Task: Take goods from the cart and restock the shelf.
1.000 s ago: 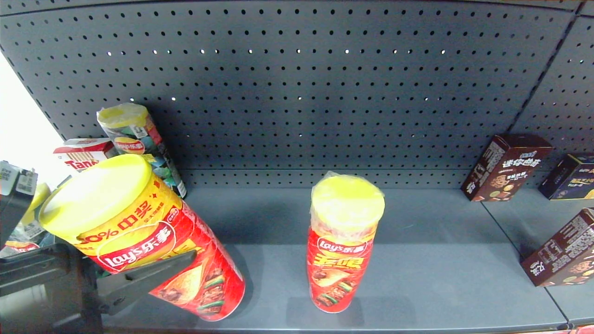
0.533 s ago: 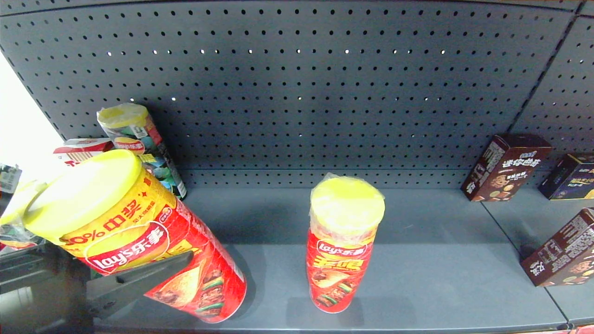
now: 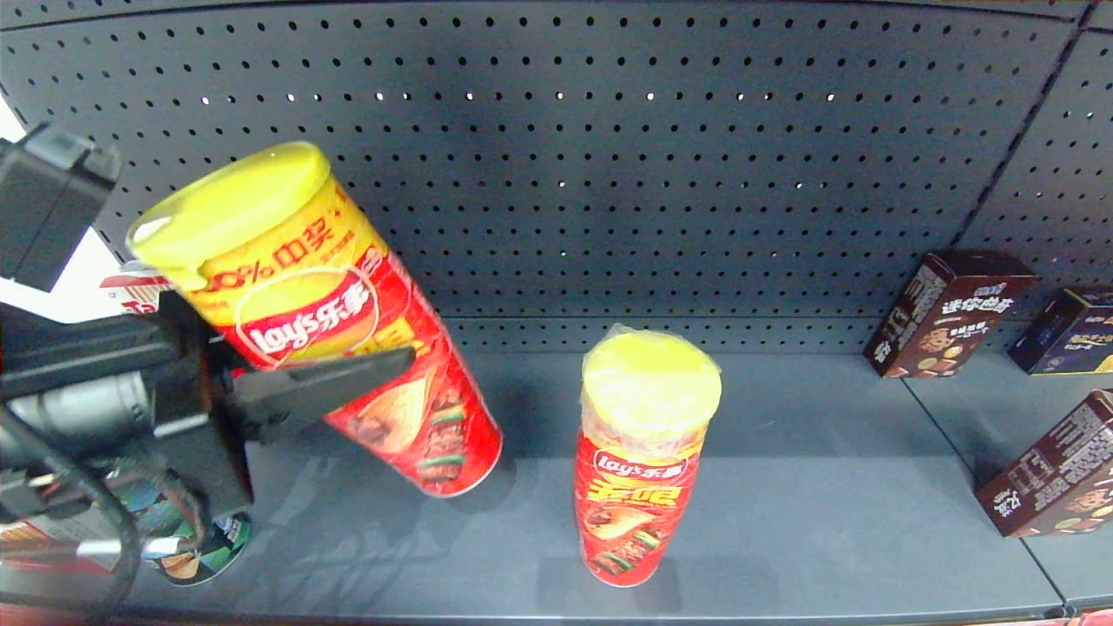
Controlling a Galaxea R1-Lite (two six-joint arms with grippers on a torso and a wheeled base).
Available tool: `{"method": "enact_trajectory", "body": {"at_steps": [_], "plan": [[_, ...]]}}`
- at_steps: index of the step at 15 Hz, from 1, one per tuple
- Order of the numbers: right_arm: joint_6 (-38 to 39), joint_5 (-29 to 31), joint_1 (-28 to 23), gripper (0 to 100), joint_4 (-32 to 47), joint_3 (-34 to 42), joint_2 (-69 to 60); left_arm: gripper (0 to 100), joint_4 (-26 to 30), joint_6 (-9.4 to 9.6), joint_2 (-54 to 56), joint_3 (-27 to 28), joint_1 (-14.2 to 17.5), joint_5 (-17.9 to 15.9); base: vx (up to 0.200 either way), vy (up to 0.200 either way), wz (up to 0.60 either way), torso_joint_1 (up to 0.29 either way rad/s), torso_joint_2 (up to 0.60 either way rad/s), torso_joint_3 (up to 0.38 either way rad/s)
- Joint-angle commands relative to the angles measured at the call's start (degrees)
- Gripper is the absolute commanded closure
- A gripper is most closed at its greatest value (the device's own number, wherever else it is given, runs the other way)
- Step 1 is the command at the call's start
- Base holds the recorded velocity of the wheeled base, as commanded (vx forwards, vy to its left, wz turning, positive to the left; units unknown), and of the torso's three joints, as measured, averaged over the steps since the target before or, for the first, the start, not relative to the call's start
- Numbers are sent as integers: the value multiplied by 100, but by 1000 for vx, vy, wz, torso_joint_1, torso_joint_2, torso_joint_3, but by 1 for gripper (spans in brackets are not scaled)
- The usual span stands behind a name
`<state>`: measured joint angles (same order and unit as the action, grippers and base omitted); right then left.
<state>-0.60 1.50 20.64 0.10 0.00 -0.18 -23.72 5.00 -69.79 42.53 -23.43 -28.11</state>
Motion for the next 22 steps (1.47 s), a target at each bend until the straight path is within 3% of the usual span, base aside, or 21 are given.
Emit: {"method": "enact_trajectory", "body": {"at_steps": [1,3,8,11,12,13,17,22], "plan": [[-2,-1,2,0,-1,0,18,100,43,63,-957,836,-21,-10,0,0,0,0,0,0],[-2,-1,2,0,-1,0,18,100,34,89,-1256,994,-12,-10,0,0,0,0,0,0],[-2,-1,2,0,-1,0,18,100,96,405,-2091,1776,-100,-195,0,0,0,0,0,0],[-2,-1,2,0,-1,0,18,100,1388,906,-2478,2593,-127,-247,0,0,0,0,0,0],[-2,-1,2,0,-1,0,18,100,1502,1003,-2575,2708,-135,-247,0,0,0,0,0,0],[-2,-1,2,0,-1,0,18,100,1669,1276,-2794,2989,-135,-256,0,0,0,0,0,0],[-2,-1,2,0,-1,0,18,100,1696,1627,-3278,3384,-241,-432,0,0,0,0,0,0],[-2,-1,2,0,-1,0,18,100,1678,1654,-3577,3560,-346,-441,0,0,0,0,0,0]]}}
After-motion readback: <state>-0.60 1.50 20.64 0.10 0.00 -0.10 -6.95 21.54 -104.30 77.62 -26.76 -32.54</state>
